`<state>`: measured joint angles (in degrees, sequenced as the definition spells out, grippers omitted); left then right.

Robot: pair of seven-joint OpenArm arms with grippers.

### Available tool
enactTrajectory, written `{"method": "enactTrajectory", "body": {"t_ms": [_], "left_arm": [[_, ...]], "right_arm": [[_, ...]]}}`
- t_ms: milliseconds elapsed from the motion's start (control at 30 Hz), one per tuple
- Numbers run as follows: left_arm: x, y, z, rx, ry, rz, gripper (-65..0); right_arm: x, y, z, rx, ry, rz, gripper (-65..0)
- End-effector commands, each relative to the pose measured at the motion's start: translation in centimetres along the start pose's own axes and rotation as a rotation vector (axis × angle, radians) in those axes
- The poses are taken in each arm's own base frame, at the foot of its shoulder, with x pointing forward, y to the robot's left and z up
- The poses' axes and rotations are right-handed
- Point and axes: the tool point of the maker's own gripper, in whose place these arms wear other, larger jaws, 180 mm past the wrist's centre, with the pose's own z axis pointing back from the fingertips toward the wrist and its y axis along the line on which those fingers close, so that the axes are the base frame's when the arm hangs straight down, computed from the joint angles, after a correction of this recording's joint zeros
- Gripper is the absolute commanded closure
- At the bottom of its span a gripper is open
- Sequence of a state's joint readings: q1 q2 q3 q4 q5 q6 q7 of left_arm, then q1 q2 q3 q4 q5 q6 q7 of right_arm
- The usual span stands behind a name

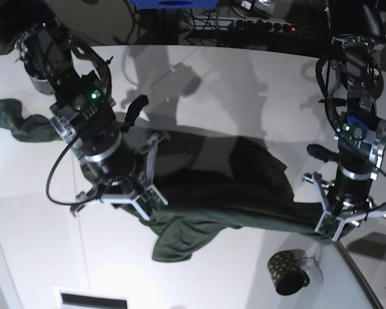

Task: Layout the t-shirt on the table in an organized manner, then fold the t-shirt properly
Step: 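Lift the shirt with both grippers and swing it over the table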

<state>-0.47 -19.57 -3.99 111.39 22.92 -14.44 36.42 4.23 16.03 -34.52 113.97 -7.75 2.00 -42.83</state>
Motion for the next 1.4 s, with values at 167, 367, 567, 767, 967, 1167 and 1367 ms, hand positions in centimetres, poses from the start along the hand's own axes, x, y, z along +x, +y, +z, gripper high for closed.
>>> {"method": "enactTrajectory", "body": {"t_ms": [167, 367, 567, 767, 967, 1167, 1367], "left_arm": [[3.7, -1.2, -0.1, -0.025, -0.107, -0.031, 0.0], [6.0, -1.0, -0.6, -0.019, -0.16, -0.032, 0.0], [10.0, 3.7, -2.2, 0.089, -0.233, -0.012, 0.0], [14.3, 8.6, -2.1, 0.198, -0.324, 0.007, 0.0], [17.1, 12.3, -2.2, 0.274, -0.372, 0.023, 0.0], [20.0, 17.0, -0.9, 0.405, -0.421, 0.007, 0.0], [22.2, 20.0, 1.2, 0.488, -0.48, 0.009, 0.0]], "right_arm": [[-0.4, -5.3, 0.2, -0.093, -0.081, 0.159, 0.0], [-3.4, -10.3, -0.3, -0.156, -0.05, 0.262, 0.0], [0.6, -14.7, -0.7, -0.178, -0.102, 0.304, 0.0], [6.0, -19.1, -0.2, -0.332, -0.141, 0.451, 0.0], [10.8, -20.1, -0.2, -0.41, -0.169, 0.56, 0.0], [15.6, -22.3, 1.2, -0.537, -0.222, 0.596, 0.0], [18.8, -25.0, 3.5, -0.662, -0.244, 0.646, 0.0]]}}
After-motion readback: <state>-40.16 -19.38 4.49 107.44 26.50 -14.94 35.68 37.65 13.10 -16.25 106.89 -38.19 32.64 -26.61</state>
